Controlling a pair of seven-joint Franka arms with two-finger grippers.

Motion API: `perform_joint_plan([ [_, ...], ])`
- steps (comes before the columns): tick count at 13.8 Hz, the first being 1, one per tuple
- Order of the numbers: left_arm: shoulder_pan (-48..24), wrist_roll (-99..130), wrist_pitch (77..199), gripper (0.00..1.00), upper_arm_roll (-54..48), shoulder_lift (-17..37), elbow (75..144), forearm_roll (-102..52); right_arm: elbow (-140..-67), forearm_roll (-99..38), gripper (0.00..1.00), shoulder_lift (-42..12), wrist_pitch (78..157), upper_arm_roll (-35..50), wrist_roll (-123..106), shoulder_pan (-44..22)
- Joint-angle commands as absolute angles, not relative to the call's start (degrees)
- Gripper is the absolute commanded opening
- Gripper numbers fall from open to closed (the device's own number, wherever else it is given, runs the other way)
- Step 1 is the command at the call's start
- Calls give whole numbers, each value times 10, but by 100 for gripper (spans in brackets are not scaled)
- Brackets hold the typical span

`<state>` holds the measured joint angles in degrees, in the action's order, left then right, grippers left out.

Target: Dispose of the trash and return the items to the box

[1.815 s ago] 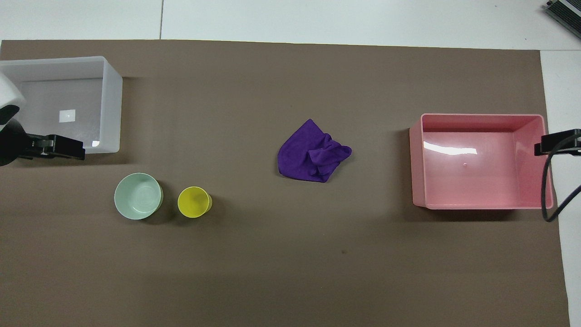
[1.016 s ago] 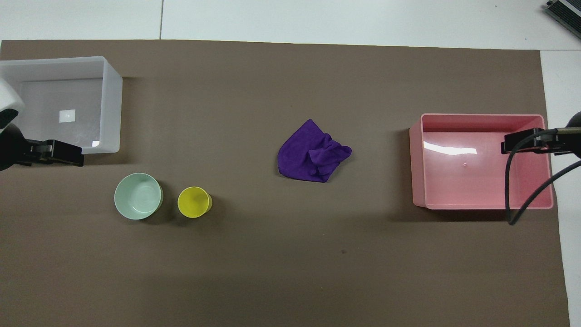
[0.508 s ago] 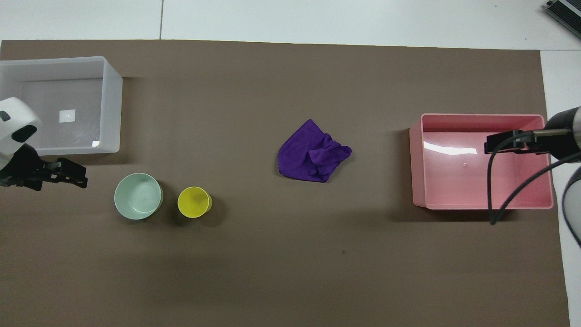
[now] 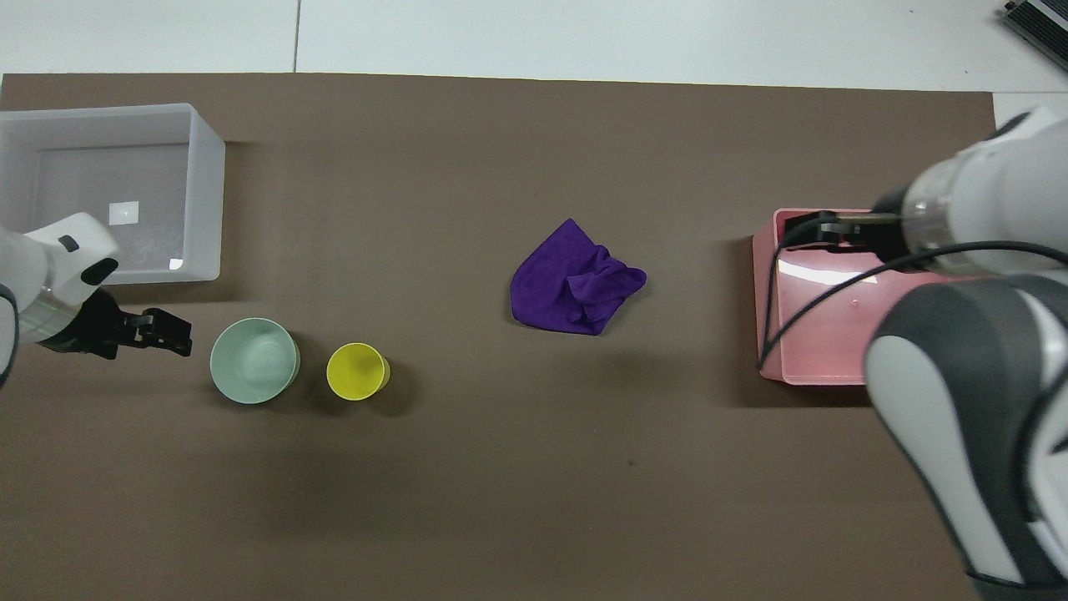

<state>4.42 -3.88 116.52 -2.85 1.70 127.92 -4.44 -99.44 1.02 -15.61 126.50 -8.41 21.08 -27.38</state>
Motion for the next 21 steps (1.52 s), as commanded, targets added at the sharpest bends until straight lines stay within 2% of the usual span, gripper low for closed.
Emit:
perform_joint_plan([
  [1, 40, -47, 1209, 62, -28, 53, 1285, -54, -1000, 0, 100, -181, 1301, -84, 215, -299],
  [2, 40, -47, 1209, 32, -28, 61, 1283, -54, -1003, 1, 100, -194, 1315, -83, 214, -310],
  [3, 38, -45, 1204, 9, -27, 65, 1279, -54, -1003, 1, 100, -213, 1334, -83, 214, -314],
  [4, 38, -43, 1202, 0, -28, 71, 1276, -54, -1003, 2, 100, -234, 1356, -83, 212, -326],
  [7, 38, -39, 1153, 0, -27, 83, 1232, -54, -1005, 11, 100, -254, 1380, -83, 200, -334],
  [13, 70, -41, 941, 0, -27, 86, 1044, -54, -1048, 11, 100, -256, 1400, -83, 185, -334],
  [14, 80, -44, 921, 0, -27, 87, 1011, -54, -1065, 11, 79, -248, 1400, -83, 185, -333],
  [15, 96, -47, 909, 0, -27, 87, 976, -54, -1065, 6, 9, -247, 1391, -83, 191, -334],
  [16, 113, -47, 901, 0, -27, 90, 947, -53, -1063, 3, 0, -246, 1382, -83, 197, -334],
  [19, 141, -47, 917, 0, -27, 142, 866, -49, -1051, 1, 0, -222, 1332, -83, 219, -328],
  [21, 145, -44, 977, 0, -26, 217, 797, -46, -1049, 1, 0, -180, 1284, -90, 235, -323],
])
